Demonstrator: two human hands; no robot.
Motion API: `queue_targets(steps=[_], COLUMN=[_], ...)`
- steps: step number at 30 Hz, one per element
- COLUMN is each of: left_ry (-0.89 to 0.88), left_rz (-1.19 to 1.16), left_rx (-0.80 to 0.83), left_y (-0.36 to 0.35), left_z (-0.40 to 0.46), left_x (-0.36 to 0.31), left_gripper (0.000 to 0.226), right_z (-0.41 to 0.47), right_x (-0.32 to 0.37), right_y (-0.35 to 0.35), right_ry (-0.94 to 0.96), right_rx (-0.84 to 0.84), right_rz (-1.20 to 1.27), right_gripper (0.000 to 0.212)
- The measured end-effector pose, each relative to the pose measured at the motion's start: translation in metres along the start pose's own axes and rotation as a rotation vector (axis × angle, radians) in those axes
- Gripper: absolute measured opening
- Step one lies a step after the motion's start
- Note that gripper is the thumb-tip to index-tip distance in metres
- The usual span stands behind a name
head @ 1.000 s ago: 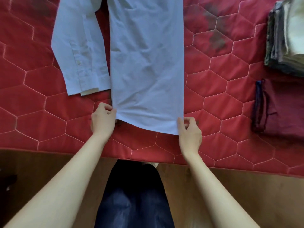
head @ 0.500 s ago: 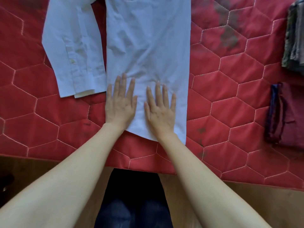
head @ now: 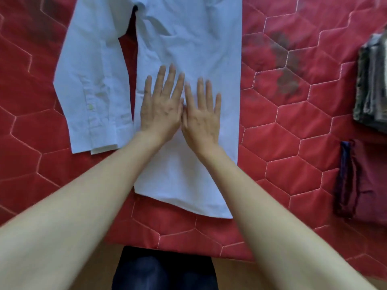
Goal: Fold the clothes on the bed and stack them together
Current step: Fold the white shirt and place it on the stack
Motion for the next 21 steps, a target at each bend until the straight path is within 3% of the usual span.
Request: queue_targets(steps=[4,8,11,18,21], left_ry=[0.024,0.166,0.138,-0.176,-0.107], left_rz=[-0.038,-0.029,0.010,-0.012,-0.022], left_rx=[0.133,0.111,0.093,-0.124,-0.005], left_y=[-0.028,-0.030,-0.019,0.005,-0.011], left_z=[0.021,-0.011,-0.005,0.123,0.184], left_x=[0.043,0.077,0.069,0.044,0.069], left_gripper=[0.056,0.061,0.061,0.051,0.051], right_z=[0.041,0.006,-0.005,0.130,0.194], right_x=[-0.022,-0.062,-0.064,0.006,0.023], right_y=[-0.025,-0.014,-0.006,0.013,-0.002], right_ry=[-0.027,-0.240,-0.309,-0.061,-0.019], right_rx=[0.134,0.032,-0.008,-0.154,-0.033], right_rz=[-0.220,-0.168,-0.176,-0.036,-0.148], right_gripper=[0.056,0.058,0.059,0.051,0.054])
Point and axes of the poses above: each hand's wrist, its own z-axis towards the middle knuckle, its own y-axis out of the back of the hand, x = y × z, the point moved 5 cm from there along z, towards the middle knuckle, and after that the axes turned 11 degrees about -y, right-handed, at the moved point
